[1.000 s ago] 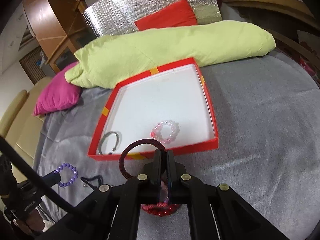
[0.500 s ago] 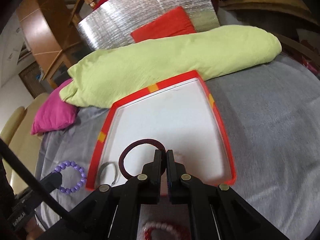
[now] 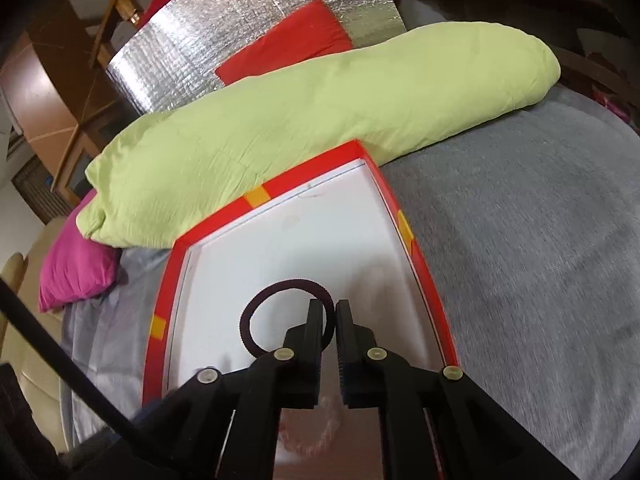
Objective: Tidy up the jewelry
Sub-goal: 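Lower the maroon bangle into the box with the right tool while the left tool drops the purple bracelet, then open both tools and pull them back from the red box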
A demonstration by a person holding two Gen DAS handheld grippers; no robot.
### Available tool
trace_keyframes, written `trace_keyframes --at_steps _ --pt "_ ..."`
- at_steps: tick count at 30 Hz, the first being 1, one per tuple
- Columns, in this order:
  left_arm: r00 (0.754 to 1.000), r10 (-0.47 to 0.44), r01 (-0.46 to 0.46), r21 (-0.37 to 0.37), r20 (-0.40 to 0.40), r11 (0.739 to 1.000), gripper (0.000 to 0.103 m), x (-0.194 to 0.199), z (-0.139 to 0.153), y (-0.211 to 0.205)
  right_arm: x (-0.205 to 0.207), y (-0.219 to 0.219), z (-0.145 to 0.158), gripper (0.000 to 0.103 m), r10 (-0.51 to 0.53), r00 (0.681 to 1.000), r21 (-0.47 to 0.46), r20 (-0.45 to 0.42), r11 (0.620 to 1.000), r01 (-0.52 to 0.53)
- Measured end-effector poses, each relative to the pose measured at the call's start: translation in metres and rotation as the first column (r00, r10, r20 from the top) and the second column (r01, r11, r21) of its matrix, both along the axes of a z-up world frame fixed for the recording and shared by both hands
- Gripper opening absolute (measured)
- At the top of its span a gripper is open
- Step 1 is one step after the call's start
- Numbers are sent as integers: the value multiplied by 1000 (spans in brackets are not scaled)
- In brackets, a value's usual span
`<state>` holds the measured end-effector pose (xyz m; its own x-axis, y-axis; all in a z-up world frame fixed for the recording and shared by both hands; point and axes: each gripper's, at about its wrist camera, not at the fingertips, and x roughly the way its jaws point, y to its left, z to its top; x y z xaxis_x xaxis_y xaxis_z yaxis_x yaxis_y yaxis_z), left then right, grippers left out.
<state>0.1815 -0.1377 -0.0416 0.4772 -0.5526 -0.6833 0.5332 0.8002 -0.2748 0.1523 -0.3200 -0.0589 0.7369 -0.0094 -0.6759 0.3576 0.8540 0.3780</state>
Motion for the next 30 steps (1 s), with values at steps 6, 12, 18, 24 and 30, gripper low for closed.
trace_keyframes --at_steps 6,12,18,24,30 --pt "996 58 -62 58 68 996 43 -6 11 28 -15 -17 5 43 -40 998 31 54 999 39" --pt "974 206 -217 116 98 969 45 -1 16 74 -39 -15 21 43 -31 997 -3 67 1000 31" --pt "958 252 -279 223 140 934 47 -14 11 106 -58 -9 25 43 -12 999 -19 31 1000 13" --pt "954 258 -291 279 151 915 48 -28 7 119 -77 -1 26 43 9 1000 -15 12 1000 -9" --pt "959 236 -274 308 154 911 49 -47 6 120 -96 4 23 43 34 999 1 -18 999 -34"
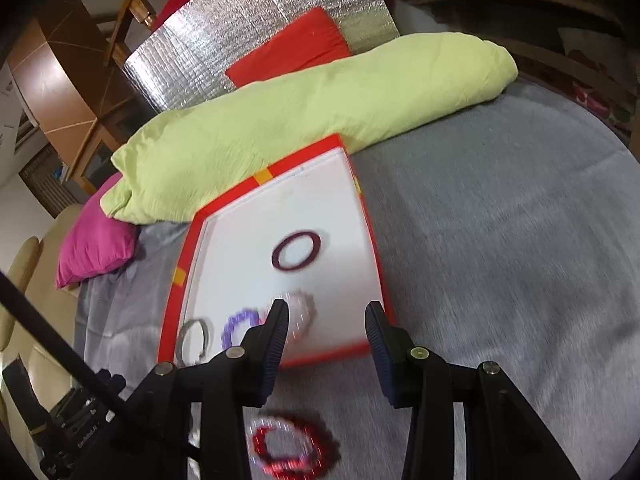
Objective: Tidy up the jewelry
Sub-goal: 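Open both tools and pull them back from the red box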
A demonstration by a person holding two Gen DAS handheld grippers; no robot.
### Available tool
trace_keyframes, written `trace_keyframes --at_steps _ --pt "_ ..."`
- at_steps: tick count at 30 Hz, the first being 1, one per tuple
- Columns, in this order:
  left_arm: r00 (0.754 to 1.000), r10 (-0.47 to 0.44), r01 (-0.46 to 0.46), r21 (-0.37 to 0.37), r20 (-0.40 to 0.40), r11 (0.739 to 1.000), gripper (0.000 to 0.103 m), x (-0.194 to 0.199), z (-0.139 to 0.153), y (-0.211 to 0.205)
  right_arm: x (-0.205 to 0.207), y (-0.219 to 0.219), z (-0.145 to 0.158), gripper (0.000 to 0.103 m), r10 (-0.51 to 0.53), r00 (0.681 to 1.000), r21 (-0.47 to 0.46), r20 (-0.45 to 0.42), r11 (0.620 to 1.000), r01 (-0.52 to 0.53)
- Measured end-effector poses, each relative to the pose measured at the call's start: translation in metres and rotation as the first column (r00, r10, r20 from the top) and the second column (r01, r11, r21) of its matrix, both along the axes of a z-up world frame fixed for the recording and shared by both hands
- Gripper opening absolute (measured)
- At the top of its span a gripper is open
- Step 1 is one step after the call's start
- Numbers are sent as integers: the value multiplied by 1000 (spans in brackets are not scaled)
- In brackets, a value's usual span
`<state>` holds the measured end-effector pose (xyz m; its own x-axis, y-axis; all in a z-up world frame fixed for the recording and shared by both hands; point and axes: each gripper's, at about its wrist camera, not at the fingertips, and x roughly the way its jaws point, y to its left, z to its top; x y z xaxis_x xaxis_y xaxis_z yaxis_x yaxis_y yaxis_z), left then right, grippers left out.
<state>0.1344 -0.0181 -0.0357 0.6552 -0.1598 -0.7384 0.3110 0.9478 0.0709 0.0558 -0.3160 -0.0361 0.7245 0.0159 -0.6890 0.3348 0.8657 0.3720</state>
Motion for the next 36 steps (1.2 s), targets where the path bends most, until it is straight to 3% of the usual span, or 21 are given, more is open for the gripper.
trace_keyframes --at_steps 7,18,36 --pt "997 -45 45 0 -70 999 50 -18 -11 -9 -22 10 -16 43 100 992 50 -75 994 -97" --pt "974 -177 178 -5 -140 984 50 -37 -21 -28 -15 39 -35 43 263 954 64 -142 964 -257" --pt "978 -191 200 116 -87 973 50 -43 -22 -45 -10 35 -34 43 242 956 17 -164 970 -243"
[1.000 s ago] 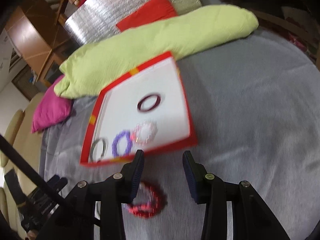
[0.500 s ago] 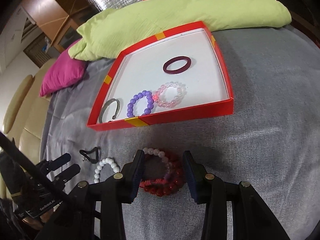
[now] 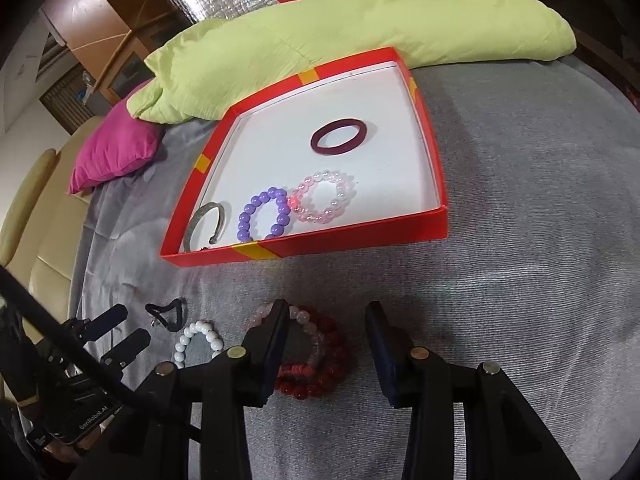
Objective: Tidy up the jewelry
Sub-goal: 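Open both tools and pull them back from the red box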
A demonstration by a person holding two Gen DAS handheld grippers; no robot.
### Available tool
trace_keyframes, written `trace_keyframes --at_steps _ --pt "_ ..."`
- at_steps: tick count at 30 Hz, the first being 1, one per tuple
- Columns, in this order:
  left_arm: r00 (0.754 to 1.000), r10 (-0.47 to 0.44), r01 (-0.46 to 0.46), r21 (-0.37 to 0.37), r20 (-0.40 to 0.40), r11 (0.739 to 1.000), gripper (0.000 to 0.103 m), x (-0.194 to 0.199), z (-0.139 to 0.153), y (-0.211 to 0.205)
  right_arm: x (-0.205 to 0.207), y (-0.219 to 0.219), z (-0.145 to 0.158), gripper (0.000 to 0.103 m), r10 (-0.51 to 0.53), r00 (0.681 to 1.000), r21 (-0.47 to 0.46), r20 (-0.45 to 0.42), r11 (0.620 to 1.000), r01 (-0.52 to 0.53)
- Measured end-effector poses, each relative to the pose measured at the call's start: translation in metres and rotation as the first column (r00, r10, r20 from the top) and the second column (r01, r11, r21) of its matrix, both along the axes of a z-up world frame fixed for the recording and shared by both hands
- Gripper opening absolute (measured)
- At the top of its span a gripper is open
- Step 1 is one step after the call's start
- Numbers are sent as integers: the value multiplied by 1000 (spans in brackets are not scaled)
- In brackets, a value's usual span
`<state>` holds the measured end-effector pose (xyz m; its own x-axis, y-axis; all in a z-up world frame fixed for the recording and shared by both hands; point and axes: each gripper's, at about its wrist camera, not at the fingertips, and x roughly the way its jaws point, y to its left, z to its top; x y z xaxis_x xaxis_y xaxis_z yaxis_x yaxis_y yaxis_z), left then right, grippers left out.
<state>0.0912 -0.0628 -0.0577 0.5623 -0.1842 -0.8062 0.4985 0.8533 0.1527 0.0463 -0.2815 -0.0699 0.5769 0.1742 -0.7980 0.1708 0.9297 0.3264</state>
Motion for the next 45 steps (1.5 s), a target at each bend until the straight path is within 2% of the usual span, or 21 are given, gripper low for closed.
trace_keyframes --at_steps 16,37,45 --pt "1000 5 -6 57 29 998 50 -3 -4 -2 -3 -4 5 43 -29 1000 32 11 999 29" --pt "996 61 -62 10 71 998 50 -1 12 16 -1 7 6 43 16 1000 15 6 1000 -16" --pt "996 60 -61 16 70 998 50 -4 11 14 -10 10 15 43 59 998 -35 21 998 -59"
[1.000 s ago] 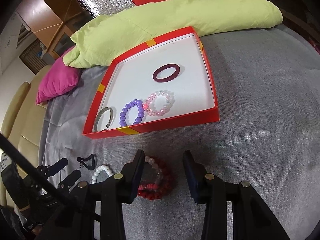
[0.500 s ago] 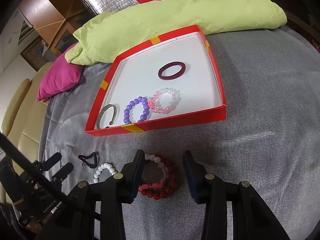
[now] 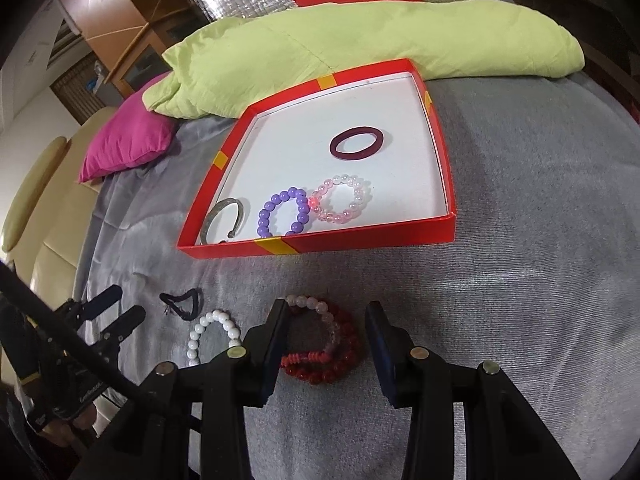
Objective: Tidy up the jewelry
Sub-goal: 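Open both tools and pull them back from the red box, then grasp the pink-and-red bead bracelets with the right tool and lift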
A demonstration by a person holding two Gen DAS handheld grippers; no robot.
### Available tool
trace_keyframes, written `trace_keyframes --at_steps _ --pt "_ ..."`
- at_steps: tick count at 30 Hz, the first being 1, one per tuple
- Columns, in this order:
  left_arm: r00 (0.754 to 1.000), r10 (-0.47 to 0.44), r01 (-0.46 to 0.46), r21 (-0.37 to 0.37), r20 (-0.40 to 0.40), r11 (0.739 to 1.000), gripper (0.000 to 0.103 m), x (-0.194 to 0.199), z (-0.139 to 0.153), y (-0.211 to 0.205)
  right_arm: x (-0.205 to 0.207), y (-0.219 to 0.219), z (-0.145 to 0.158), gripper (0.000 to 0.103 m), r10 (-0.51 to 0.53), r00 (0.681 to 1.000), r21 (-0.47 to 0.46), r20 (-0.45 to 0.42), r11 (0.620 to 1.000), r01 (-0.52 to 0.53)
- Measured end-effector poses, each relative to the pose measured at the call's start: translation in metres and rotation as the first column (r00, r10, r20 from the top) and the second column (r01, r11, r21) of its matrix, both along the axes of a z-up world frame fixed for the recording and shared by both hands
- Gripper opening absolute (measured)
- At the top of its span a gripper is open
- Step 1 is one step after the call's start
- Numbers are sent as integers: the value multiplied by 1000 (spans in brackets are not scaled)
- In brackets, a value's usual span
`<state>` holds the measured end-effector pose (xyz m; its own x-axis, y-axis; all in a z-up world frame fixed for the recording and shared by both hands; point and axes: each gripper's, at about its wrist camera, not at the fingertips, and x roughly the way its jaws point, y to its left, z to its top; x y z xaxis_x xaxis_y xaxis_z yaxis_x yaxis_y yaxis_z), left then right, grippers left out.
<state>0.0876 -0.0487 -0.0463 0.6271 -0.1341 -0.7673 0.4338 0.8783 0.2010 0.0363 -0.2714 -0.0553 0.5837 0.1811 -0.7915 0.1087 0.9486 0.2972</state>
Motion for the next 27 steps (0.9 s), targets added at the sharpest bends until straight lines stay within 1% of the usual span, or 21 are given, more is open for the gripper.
trace_keyframes --at_steps 2,4,7,9,10,11,13,15,17,21,24,26,27 --pt "1000 2 -2 0 -9 1000 51 -1 -3 -2 -4 3 4 43 16 1000 -36 23 999 -16" --pt "1000 -5 4 -5 -29 1000 51 -3 -6 -5 -11 7 8 43 40 997 -98 61 995 -34" --pt "998 -24 23 -29 -59 999 51 -9 -10 -11 -21 11 10 43 52 993 -177 108 984 -32" --pt "996 -36 32 -52 -85 998 51 -12 -12 -15 -27 11 9 42 65 990 -206 125 978 -38" --pt "994 -40 33 -69 -105 997 51 -13 -13 -17 -31 13 8 40 72 989 -221 132 974 -41" --pt "991 -42 31 -87 -126 996 52 -14 -15 -19 -33 14 7 38 83 988 -234 131 971 -50" --pt "987 -48 31 -105 -155 994 52 -16 -19 -23 -35 20 2 38 116 986 -272 120 959 -80" --pt "985 -48 31 -106 -163 994 53 -17 -21 -28 -34 25 -2 38 137 984 -289 112 952 -100" --pt "983 -47 27 -114 -175 993 56 -16 -23 -28 -31 29 -4 38 142 984 -288 108 952 -106" --pt "975 -58 28 -141 -216 990 57 -15 -29 -31 -24 35 -8 38 151 983 -286 106 951 -115" --pt "973 -70 38 -146 -222 989 57 -16 -31 -34 -18 42 -13 38 163 982 -300 96 945 -128" --pt "970 -83 47 -159 -227 986 60 -16 -31 -35 -14 46 -18 30 166 983 -317 83 939 -132" --pt "969 -88 50 -165 -230 985 61 -16 -31 -36 -12 47 -20 29 162 984 -321 75 938 -130"
